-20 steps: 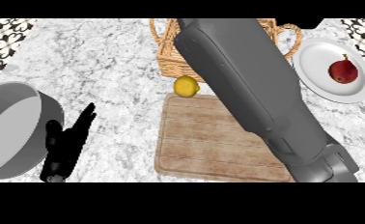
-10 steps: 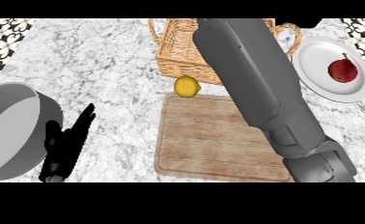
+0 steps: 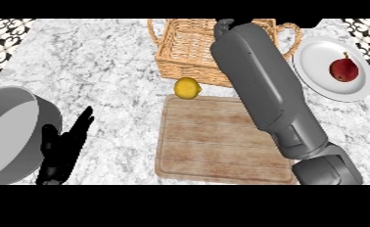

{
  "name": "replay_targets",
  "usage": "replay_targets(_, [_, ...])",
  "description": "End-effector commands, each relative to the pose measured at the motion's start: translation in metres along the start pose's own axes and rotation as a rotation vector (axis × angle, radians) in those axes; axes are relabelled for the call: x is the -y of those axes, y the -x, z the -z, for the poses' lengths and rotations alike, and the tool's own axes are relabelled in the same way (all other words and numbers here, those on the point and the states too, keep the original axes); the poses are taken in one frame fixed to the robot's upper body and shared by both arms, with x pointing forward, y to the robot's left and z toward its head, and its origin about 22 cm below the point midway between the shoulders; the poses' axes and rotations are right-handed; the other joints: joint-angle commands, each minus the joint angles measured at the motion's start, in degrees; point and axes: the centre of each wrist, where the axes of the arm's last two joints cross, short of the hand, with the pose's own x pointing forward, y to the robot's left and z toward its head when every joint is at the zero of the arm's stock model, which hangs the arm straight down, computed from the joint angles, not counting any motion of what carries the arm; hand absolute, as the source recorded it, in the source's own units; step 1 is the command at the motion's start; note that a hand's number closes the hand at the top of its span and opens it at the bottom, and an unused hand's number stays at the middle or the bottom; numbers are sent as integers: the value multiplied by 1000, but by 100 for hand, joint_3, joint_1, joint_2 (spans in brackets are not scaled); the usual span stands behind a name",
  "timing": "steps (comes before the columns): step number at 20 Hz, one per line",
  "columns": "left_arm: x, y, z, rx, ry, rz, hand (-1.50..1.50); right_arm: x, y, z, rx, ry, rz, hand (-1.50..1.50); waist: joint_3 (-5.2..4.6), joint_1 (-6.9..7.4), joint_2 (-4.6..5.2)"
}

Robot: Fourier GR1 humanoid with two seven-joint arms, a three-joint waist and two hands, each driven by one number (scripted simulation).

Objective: Pick the lemon from the cutting board and place it in the basket

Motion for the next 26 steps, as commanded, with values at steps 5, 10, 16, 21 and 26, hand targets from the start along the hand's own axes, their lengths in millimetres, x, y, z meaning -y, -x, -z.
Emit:
replay_targets(5, [3,39,-5,-126,-32,-3,0,-16,44,9,-29,10,-226,-150,-78,-106,14])
replay_targets(10, [-17,23,-13,-135,-33,-5,0,-9,47,10,19,48,-205,-150,-72,-105,-7])
replay_targets(16, [-17,18,-7,-142,-31,-25,0,26,24,24,32,105,-91,-150,-72,-147,-15])
replay_targets(21, [-12,22,-12,-146,-49,-30,0,50,32,19,-53,144,52,-150,-70,-273,-63])
replay_targets(26, [-9,32,-15,-147,-61,-28,0,93,71,27,-77,224,2,-150,-72,-357,-72])
